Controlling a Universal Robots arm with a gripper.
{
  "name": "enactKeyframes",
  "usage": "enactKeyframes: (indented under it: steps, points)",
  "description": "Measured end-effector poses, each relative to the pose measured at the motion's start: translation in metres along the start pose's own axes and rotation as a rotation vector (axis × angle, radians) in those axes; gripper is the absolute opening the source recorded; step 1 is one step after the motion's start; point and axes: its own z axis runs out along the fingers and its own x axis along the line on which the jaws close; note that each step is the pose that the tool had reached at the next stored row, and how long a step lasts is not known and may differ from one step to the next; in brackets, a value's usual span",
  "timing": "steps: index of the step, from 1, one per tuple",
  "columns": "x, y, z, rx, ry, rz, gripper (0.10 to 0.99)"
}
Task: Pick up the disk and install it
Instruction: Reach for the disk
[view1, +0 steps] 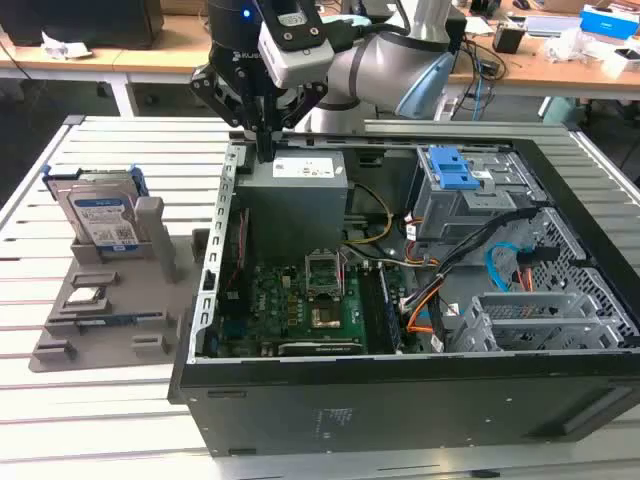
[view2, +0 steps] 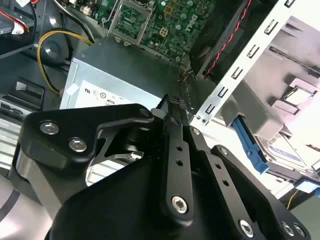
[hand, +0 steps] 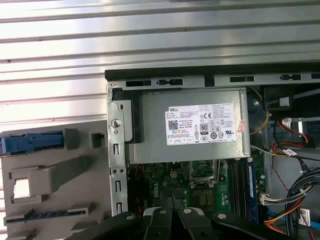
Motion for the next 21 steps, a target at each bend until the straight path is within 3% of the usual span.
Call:
enactKeyframes:
  steps: [3, 9, 21]
  points:
    - [0.0057, -0.0005, -0.0002, 0.0, 0.0, 0.0, 0.106]
    - [0.0093, -0.0008, -0.0003, 0.0, 0.0001, 0.0, 0.106]
    - [0.0323, -0.0025, -0.0008, 0.0, 0.0, 0.0, 0.106]
